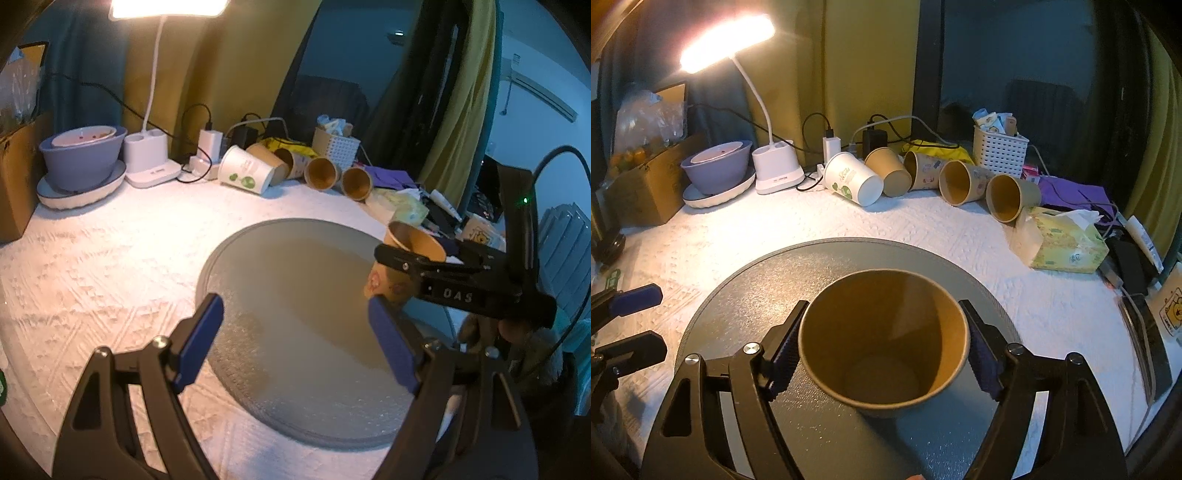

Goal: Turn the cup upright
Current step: 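Lower the upright cup onto the grey mat with the right gripper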

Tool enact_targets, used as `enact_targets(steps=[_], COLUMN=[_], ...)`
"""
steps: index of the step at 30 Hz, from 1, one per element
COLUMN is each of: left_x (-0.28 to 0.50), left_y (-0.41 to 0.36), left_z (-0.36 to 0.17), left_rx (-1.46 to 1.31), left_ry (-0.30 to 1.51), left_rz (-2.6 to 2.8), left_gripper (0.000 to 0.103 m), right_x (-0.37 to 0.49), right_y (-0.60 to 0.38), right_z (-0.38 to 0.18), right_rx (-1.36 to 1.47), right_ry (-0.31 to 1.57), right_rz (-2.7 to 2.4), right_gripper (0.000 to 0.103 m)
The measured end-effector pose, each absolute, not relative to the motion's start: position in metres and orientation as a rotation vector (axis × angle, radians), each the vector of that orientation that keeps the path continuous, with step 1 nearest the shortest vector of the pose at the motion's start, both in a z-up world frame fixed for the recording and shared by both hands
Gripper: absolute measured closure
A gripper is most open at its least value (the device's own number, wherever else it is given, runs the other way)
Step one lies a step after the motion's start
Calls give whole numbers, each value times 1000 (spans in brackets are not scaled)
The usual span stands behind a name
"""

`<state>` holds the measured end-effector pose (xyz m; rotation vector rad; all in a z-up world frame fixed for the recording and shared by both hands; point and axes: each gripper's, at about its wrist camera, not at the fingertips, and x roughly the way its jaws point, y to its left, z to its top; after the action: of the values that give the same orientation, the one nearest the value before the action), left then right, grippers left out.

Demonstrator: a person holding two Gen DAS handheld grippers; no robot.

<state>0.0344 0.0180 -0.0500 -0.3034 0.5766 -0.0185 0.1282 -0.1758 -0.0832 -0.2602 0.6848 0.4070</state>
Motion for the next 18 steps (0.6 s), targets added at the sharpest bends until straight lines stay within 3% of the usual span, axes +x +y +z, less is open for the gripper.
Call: enact_targets(steps=[18], left_x=[20], left_y=[1], left_z=[-34], left_rx=[-266], left_ry=[556], left_rz=[-29], left_gripper=[21], right_x=[89], right_y=[-190], right_z=[-69], right_rx=[-241], right_ry=[705], right_rz=[401], right_gripper=[22])
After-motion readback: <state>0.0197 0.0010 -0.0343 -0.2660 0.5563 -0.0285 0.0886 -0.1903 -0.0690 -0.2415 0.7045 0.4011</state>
